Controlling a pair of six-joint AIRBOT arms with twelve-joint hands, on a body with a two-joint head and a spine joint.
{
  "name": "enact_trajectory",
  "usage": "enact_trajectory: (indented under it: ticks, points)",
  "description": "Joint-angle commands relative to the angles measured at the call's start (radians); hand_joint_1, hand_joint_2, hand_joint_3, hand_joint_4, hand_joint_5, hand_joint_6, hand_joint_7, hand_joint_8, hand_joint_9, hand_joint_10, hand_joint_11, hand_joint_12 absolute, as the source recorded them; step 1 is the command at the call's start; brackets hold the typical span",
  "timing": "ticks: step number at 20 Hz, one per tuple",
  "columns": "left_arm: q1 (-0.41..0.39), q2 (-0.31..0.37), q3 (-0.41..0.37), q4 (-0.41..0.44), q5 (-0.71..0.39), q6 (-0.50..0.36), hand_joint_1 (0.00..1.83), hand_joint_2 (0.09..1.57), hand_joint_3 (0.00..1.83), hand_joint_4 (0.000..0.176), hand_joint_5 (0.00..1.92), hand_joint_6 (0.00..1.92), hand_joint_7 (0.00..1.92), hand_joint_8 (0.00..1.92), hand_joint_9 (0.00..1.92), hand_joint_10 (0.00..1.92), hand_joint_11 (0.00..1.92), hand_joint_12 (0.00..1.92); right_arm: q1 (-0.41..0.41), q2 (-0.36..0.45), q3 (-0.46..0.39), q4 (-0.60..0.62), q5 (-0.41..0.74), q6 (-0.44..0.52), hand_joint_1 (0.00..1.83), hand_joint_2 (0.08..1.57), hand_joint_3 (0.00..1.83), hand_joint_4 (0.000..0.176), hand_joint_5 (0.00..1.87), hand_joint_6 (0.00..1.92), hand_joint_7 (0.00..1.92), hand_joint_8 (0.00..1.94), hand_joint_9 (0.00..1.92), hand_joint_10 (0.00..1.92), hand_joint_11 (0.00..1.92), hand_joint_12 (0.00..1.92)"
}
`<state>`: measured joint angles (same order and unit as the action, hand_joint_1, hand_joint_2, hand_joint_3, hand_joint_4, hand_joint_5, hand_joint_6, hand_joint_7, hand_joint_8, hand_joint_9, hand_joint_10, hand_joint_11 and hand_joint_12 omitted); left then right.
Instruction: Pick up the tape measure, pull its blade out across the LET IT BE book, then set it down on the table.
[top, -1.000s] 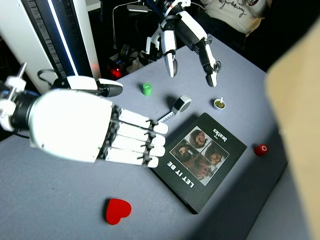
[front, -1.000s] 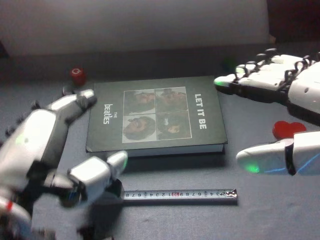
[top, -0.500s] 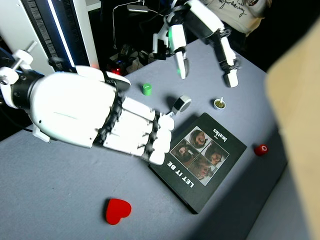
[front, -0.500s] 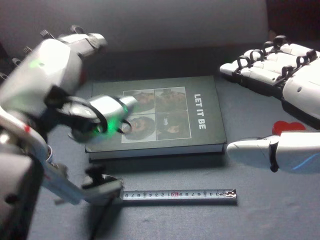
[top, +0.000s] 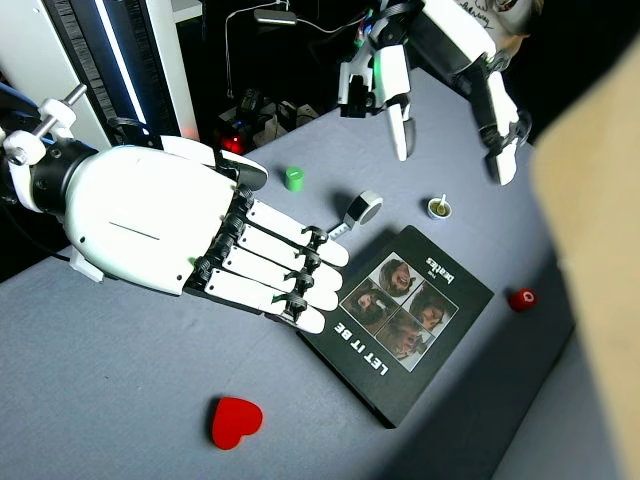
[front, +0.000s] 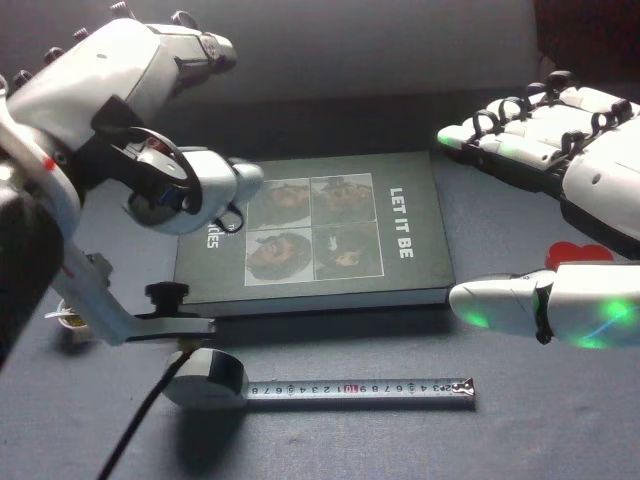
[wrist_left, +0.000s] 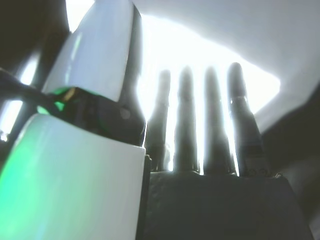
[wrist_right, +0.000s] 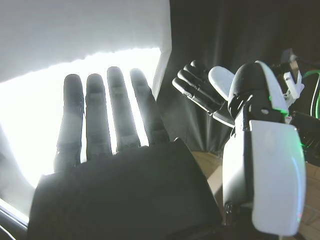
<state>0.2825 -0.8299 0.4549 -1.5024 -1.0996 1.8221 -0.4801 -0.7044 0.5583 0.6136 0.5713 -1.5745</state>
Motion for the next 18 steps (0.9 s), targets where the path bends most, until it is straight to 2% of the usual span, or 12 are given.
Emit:
enact_trajectory:
  ticks: [1, 4, 5, 6, 7, 8, 10, 11, 12, 15, 17, 18]
  points:
    - [-0.019, 0.009, 0.008, 0.098, 0.039, 0.008, 1.23, 1.07, 0.0, 0.0, 0.42, 0.0, 0.41, 0.0, 0.38, 0.0, 0.14, 0.68, 0.013, 0.003, -0.006, -0.031, 0.097, 0.006, 0.1, 1.05, 0.01, 0.0, 0.13, 0.0, 0.15, 0.0, 0.1, 0.0, 0.0, 0.45]
    - [-0.045, 0.038, 0.012, 0.075, 0.096, 0.065, 1.24, 1.07, 0.0, 0.0, 0.43, 0.0, 0.42, 0.0, 0.38, 0.0, 0.14, 0.68, 0.014, 0.003, -0.006, -0.031, 0.097, 0.005, 0.15, 1.03, 0.0, 0.0, 0.14, 0.0, 0.16, 0.0, 0.1, 0.0, 0.0, 0.45]
    - [-0.058, 0.043, 0.016, 0.058, 0.14, 0.128, 1.26, 1.07, 0.0, 0.0, 0.44, 0.01, 0.42, 0.0, 0.38, 0.0, 0.15, 0.67, 0.014, 0.003, -0.006, -0.031, 0.097, 0.005, 0.15, 1.03, 0.0, 0.0, 0.14, 0.0, 0.16, 0.0, 0.1, 0.0, 0.0, 0.45]
    - [-0.092, 0.049, 0.018, 0.011, 0.19, 0.261, 1.26, 1.07, 0.0, 0.0, 0.45, 0.01, 0.42, 0.0, 0.38, 0.0, 0.15, 0.67, 0.014, 0.003, -0.006, -0.031, 0.1, 0.005, 0.15, 1.03, 0.0, 0.0, 0.12, 0.0, 0.16, 0.0, 0.1, 0.0, 0.0, 0.41]
    - [-0.109, 0.053, 0.014, -0.018, 0.194, 0.323, 1.27, 1.07, 0.0, 0.0, 0.45, 0.01, 0.42, 0.0, 0.38, 0.0, 0.15, 0.67, 0.015, 0.003, -0.006, -0.031, 0.101, 0.005, 0.15, 1.03, 0.0, 0.0, 0.13, 0.01, 0.18, 0.0, 0.11, 0.0, 0.0, 0.43]
    - [-0.1, 0.056, 0.0, -0.004, 0.151, 0.271, 1.27, 1.07, 0.0, 0.0, 0.45, 0.01, 0.42, 0.0, 0.38, 0.0, 0.14, 0.67, 0.015, 0.002, -0.006, -0.031, 0.101, 0.005, 0.15, 1.03, 0.0, 0.0, 0.13, 0.0, 0.18, 0.0, 0.11, 0.0, 0.0, 0.43]
    - [-0.036, 0.067, -0.035, 0.015, 0.074, 0.057, 1.29, 1.07, 0.0, 0.0, 0.45, 0.01, 0.43, 0.0, 0.38, 0.0, 0.15, 0.66, 0.016, 0.002, -0.006, -0.031, 0.104, 0.005, 0.15, 1.04, 0.0, 0.0, 0.13, 0.01, 0.17, 0.01, 0.1, 0.01, 0.0, 0.43]
    - [-0.009, 0.076, -0.053, -0.003, 0.063, -0.004, 1.29, 1.07, 0.0, 0.0, 0.45, 0.01, 0.43, 0.0, 0.38, 0.0, 0.15, 0.66, 0.016, 0.002, -0.006, -0.031, 0.106, 0.005, 0.15, 1.04, 0.0, 0.0, 0.13, 0.01, 0.17, 0.01, 0.1, 0.01, 0.0, 0.43]
    - [0.023, 0.086, -0.068, 0.005, 0.075, -0.041, 1.29, 1.07, 0.0, 0.0, 0.46, 0.01, 0.43, 0.0, 0.38, 0.0, 0.15, 0.66, 0.017, 0.001, -0.006, -0.031, 0.107, 0.005, 0.14, 1.04, 0.0, 0.0, 0.13, 0.01, 0.19, 0.01, 0.11, 0.01, 0.0, 0.44]
    - [0.13, 0.105, -0.094, 0.013, 0.206, -0.16, 1.29, 1.07, 0.0, 0.0, 0.46, 0.01, 0.43, 0.0, 0.38, 0.0, 0.15, 0.65, 0.017, 0.001, -0.006, -0.031, 0.107, 0.004, 0.14, 1.04, 0.0, 0.0, 0.13, 0.0, 0.18, 0.0, 0.11, 0.0, 0.0, 0.5]
    - [0.2, 0.1, -0.103, 0.049, 0.183, -0.347, 1.29, 1.07, 0.0, 0.0, 0.46, 0.0, 0.44, 0.0, 0.38, 0.0, 0.15, 0.65, 0.018, 0.0, -0.006, -0.031, 0.108, 0.003, 0.14, 1.04, 0.0, 0.0, 0.11, 0.0, 0.16, 0.0, 0.1, 0.0, 0.0, 0.49]
    - [0.215, 0.093, -0.103, 0.049, 0.172, -0.395, 1.29, 1.07, 0.0, 0.0, 0.46, 0.0, 0.44, 0.01, 0.38, 0.0, 0.15, 0.65, 0.018, 0.0, -0.006, -0.031, 0.108, 0.003, 0.14, 1.04, 0.0, 0.0, 0.12, 0.0, 0.16, 0.0, 0.1, 0.0, 0.0, 0.48]
